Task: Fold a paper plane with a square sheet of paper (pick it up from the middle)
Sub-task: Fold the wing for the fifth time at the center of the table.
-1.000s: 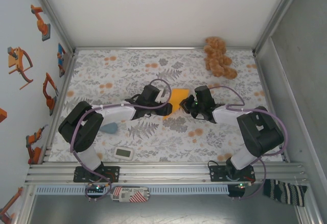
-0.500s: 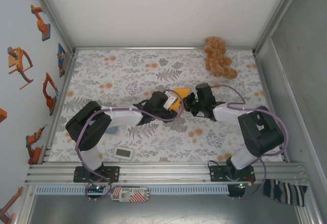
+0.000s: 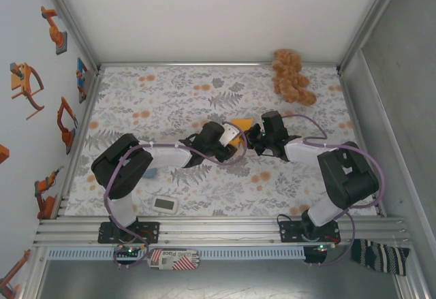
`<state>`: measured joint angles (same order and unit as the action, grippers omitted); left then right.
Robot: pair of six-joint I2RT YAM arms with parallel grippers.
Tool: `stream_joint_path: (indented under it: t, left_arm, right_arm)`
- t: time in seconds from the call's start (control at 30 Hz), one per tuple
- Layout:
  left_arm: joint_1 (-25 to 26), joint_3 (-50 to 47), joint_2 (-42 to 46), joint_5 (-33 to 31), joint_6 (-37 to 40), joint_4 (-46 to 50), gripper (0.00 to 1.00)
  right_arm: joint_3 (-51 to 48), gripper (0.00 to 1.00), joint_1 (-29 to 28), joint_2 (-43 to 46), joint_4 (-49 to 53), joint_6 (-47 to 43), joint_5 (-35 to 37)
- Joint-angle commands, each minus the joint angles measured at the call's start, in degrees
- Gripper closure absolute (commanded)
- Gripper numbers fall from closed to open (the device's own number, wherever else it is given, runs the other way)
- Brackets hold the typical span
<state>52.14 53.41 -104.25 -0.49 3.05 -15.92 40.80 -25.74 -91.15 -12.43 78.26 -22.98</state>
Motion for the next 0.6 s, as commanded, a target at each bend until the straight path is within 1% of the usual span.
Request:
stream_joint_path:
  t: [0.0, 0.33, 0.43, 0.57]
  left_arm:
    - [0.4, -0.9, -0.5, -0.7, 2.5, -1.3, 0.55]
    - [0.8, -0.7, -1.7, -0.8, 2.9, -0.3, 0.55]
    - [0.9, -0.7, -2.1, -1.4, 2.9, -0.3, 0.56]
    - [0.9, -0.7, -2.3, -1.5, 2.8, -0.4, 0.64]
  right_arm:
    - [1.6, 1.00, 0.4, 1.4, 1.2, 0.9, -0.5]
    - [1.7, 1.00, 0.6, 0.7, 0.9, 1.8, -1.3]
    - [1.7, 1.00, 0.6, 0.6, 1.0, 1.8, -1.4]
    - [1.8, 0.99, 0.7, 0.6, 1.3, 1.8, -1.4]
